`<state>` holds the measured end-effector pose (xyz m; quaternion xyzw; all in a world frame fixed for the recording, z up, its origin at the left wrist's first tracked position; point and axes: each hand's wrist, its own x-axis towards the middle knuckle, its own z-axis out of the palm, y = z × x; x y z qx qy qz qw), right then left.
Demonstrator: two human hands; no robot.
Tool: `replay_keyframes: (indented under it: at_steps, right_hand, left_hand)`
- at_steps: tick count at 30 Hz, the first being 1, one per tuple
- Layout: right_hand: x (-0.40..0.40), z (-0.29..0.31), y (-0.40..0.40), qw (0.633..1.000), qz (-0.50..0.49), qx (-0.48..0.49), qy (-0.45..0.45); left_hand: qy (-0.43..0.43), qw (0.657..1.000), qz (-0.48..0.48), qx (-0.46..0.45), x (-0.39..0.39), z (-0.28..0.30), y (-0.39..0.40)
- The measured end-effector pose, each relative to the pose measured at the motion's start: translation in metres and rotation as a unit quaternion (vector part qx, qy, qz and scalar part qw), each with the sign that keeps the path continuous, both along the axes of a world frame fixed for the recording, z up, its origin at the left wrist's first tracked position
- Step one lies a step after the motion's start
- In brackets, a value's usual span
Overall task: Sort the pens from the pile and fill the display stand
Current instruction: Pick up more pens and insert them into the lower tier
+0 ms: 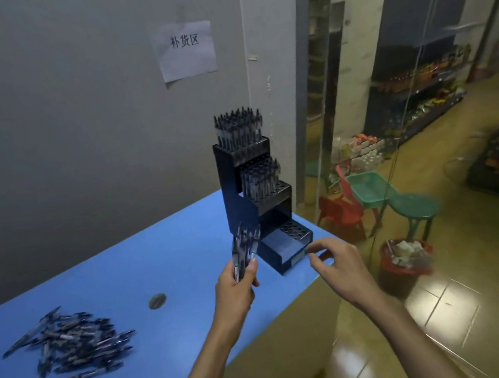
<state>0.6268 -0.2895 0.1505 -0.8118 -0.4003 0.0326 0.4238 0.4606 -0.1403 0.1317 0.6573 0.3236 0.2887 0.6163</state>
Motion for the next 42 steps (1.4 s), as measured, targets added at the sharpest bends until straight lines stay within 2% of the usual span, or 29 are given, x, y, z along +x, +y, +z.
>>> replay_keyframes:
  at_steps: [7, 14, 23, 31, 36, 42]
  right_hand:
    - [0.063, 0.01, -0.032, 1.0, 0.016, 0.008, -0.011]
    - [0.126, 0.011, -0.023, 0.999, 0.039, 0.011, -0.031]
    - [0.204, 0.019, 0.021, 0.99, 0.111, -0.035, -0.076]
    - [0.248, 0.032, 0.079, 0.981, 0.181, -0.006, -0.065]
    - [0.254, 0.031, 0.117, 0.971, 0.238, 0.022, 0.0]
    - [0.27, 0.027, 0.159, 0.928, 0.292, 0.047, 0.225]
  left_hand:
    - [-0.001, 1.0, 0.008, -0.002, 0.06, 0.015, -0.037]
    - [-0.026, 0.999, 0.041, -0.01, 0.128, 0.016, -0.041]
    - [-0.067, 0.991, 0.094, -0.068, 0.211, 0.006, -0.025]
    - [-0.102, 0.979, 0.169, -0.048, 0.245, 0.015, -0.006]
    - [-0.078, 0.974, 0.209, -0.026, 0.25, 0.013, 0.004]
    - [-0.067, 0.969, 0.239, -0.022, 0.262, 0.017, 0.01]
